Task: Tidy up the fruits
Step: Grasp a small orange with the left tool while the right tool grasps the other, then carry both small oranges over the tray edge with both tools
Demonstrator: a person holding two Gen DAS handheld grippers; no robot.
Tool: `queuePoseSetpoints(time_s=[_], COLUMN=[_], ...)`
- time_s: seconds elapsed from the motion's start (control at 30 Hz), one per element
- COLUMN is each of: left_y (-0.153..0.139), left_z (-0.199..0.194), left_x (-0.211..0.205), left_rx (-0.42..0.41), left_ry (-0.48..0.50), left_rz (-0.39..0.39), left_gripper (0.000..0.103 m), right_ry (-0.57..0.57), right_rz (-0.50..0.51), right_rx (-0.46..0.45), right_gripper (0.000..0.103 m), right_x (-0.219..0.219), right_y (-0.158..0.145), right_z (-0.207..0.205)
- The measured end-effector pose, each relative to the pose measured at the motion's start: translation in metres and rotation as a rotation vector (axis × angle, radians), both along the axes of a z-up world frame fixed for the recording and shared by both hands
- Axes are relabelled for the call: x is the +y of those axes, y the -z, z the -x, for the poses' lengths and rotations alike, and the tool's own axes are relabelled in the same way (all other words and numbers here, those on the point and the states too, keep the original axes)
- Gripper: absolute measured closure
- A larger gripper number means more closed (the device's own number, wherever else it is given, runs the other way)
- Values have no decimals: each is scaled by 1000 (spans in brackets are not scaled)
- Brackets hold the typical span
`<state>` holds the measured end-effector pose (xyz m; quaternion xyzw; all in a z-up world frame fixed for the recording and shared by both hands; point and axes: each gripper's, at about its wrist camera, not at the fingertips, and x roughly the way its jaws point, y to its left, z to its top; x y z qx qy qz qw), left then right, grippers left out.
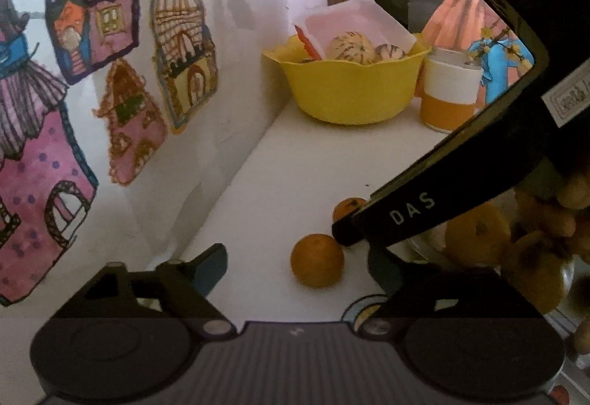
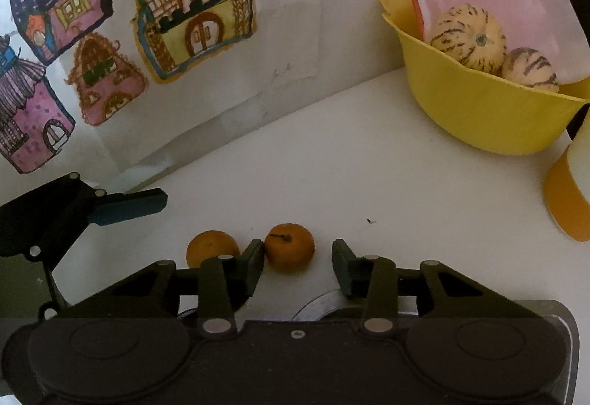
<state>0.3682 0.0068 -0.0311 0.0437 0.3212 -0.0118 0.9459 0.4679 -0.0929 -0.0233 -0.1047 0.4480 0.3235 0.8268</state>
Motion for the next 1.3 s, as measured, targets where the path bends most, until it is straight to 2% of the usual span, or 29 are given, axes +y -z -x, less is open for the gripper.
queuePoseSetpoints(time_s=[0.13, 0.23, 0.3, 0.33, 0.37, 0.53, 0.73, 1.03, 1.3], left_y=[1, 3, 3, 3, 3, -1, -14, -46, -72], left_z=[1, 2, 1, 1, 1, 7, 20, 43, 65], left_x=[3, 4, 4, 5, 5, 8, 11, 6, -15], left_rx=[-1, -1, 3, 5, 6, 3, -17, -74, -132], left_ry=[-9, 1, 13, 17, 18, 3, -8, -2, 31], left_rz=[13, 28, 42, 57, 70, 80, 96, 120, 151], left_gripper=[37, 45, 55, 66, 69, 69, 70, 70, 70], right_ry=[-5, -14, -21, -24, -25, -25, -36, -9, 43], right_rz=[-3, -3, 2, 3, 2, -23, -56, -86, -96], right_rx=[1, -4, -11, -15, -19, -52, -101, -176, -239], right_gripper=[66, 71, 72, 73, 73, 73, 73, 73, 73], right_x=[2, 6, 7, 8, 6, 1, -9, -35, -71], right_y=[3, 4, 3, 3, 2, -2, -22, -61, -88], right_z=[-2, -4, -4, -3, -1, 5, 27, 61, 99])
